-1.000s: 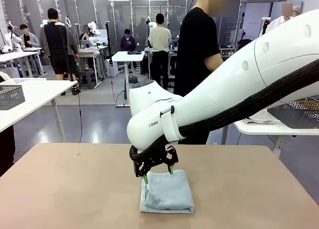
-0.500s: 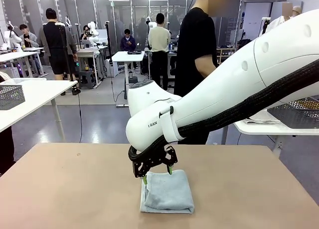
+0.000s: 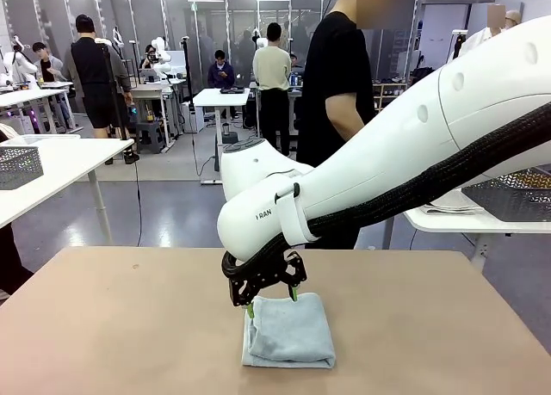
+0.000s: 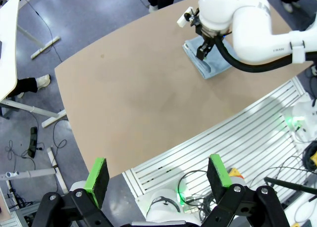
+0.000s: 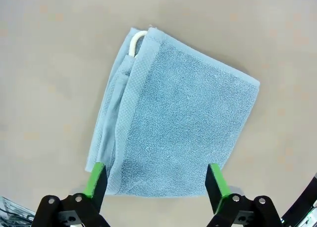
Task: Fold the towels and place them in the basket.
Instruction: Place the folded Towel with hook on the right side of the table.
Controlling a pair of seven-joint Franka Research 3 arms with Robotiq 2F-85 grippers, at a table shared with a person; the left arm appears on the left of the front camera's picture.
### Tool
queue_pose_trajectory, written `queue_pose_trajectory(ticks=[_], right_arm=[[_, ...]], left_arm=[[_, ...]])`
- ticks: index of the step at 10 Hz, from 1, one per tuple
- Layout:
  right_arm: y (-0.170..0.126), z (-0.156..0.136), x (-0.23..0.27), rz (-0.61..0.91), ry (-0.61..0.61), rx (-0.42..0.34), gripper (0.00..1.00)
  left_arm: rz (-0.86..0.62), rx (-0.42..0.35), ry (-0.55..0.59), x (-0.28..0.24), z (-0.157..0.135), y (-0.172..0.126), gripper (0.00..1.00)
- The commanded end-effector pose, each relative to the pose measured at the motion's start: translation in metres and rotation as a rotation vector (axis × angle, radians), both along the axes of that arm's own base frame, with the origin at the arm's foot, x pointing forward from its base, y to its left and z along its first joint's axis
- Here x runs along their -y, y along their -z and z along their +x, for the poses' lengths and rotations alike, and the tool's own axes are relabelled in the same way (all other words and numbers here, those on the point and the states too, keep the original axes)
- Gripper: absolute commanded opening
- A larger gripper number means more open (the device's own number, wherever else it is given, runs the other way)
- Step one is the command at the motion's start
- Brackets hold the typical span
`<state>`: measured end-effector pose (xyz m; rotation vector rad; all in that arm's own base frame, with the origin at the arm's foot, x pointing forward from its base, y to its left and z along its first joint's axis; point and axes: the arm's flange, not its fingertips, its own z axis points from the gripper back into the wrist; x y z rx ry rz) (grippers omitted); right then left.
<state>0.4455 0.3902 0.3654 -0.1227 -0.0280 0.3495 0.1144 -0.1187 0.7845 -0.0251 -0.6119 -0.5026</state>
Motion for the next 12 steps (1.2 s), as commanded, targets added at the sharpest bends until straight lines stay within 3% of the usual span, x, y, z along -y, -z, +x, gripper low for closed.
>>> queue_pose_trajectory(ticks=[1,3,4,6,9,12], right_arm=[[0.0,0.0,0.0,0.001,0.001,0.0,1.0],[0.0,0.0,0.0,0.0,0.0,0.0,1.0],[-0.024,-0.021,0.012,0.077,0.012,-0.022,1.0],[-0.058,-0.047,0.047,0.135,0.068,0.008,1.0],[-0.095,-0.072,0.116,0.307,0.154,0.0,1.0],[-0.092,-0.083,0.194,0.523,0.237,-0.069,1.0]], left_arm=[[0.001,0.015,0.012,0.002,-0.009,-0.003,1.0],[0.001,0.015,0.012,0.002,-0.009,-0.003,1.0],[0.001,0.015,0.012,0.002,-0.009,-0.003,1.0],[0.001,0.015,0.012,0.002,-0.009,-0.003,1.0],[0.001,0.015,0.012,0.002,-0.009,-0.003,1.0],[0.001,0.015,0.012,0.002,-0.009,-0.003,1.0]])
